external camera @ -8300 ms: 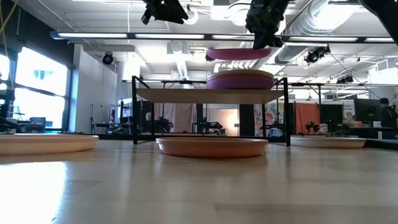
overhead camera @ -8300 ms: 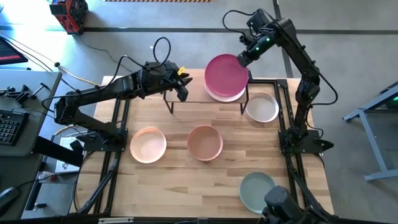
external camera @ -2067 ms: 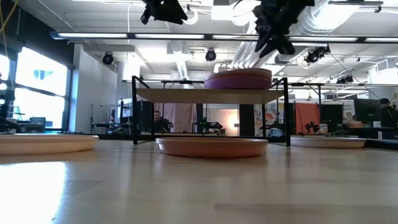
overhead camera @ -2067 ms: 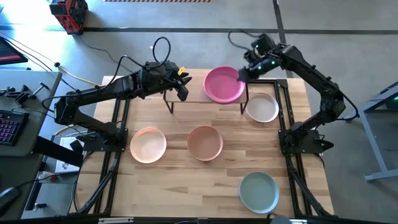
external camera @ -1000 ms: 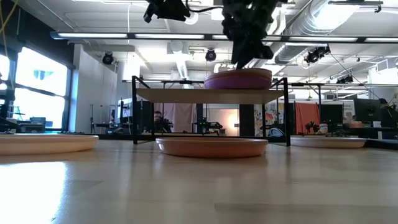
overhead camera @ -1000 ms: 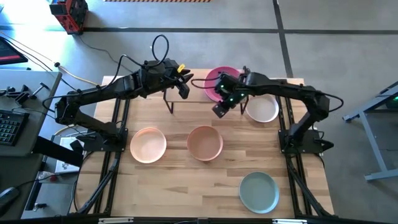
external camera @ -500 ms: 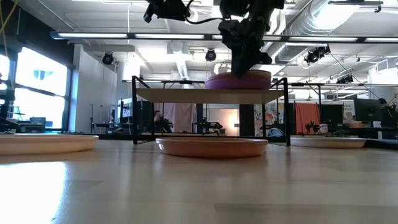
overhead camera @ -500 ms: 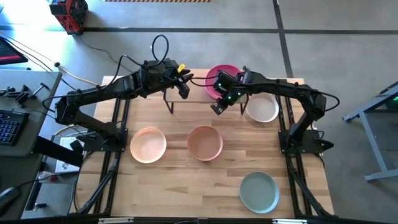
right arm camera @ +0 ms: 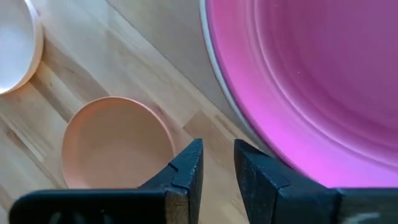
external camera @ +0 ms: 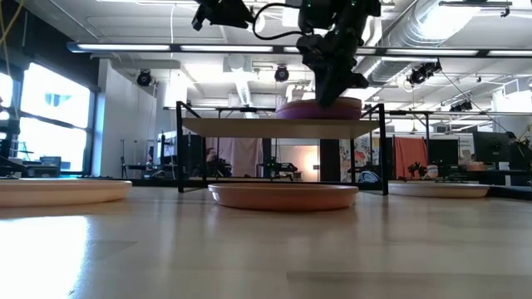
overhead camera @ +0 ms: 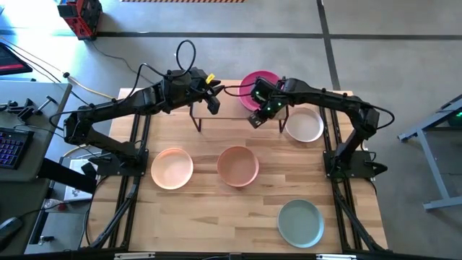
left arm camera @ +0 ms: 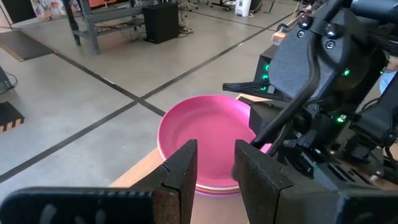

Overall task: Place and stack plates onto a shelf
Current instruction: Stack the pink plate on top of the gray plate, then put the left white plate on the shelf

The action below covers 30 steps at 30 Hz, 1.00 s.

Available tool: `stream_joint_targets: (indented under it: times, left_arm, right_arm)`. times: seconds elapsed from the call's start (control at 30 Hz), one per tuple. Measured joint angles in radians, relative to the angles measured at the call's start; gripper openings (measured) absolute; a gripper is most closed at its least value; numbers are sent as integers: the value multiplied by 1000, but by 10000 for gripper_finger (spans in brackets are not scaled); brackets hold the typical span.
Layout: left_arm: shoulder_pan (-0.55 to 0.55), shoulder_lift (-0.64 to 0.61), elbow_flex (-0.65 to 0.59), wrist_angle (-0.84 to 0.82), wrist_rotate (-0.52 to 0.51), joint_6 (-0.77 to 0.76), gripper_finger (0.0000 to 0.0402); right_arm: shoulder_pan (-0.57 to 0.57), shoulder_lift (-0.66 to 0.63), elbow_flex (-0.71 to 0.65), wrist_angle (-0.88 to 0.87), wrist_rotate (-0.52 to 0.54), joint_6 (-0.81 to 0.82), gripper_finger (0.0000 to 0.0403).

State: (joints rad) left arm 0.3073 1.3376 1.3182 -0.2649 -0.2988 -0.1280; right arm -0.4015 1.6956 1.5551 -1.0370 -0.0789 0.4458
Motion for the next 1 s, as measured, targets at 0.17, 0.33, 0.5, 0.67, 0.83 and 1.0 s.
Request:
stream_joint_targets:
  times: [0.17,0.33,0.5,0.67,0.83,1.0]
  left_arm:
    - [0,-1,0,-56,3,-22,95]
    - [-3,-1,0,-299,113,-135,95]
    - [-62,-1,-7,-553,157,-252,95]
    - [-157,-2,-51,-690,153,-381,95]
    - [-238,-1,-122,-713,148,-535,95]
    - [-310,-1,-187,-723,148,-680,95]
  right_arm:
    - [8,-11,0,-6,-75,-5,84]
    - [36,-36,0,-22,-116,-9,84]
    - [63,-50,0,-21,-117,-20,84]
    - [76,-52,0,-22,-117,-27,84]
    - [93,-53,0,-23,-117,-18,84]
    - [121,-53,0,-23,-118,48,84]
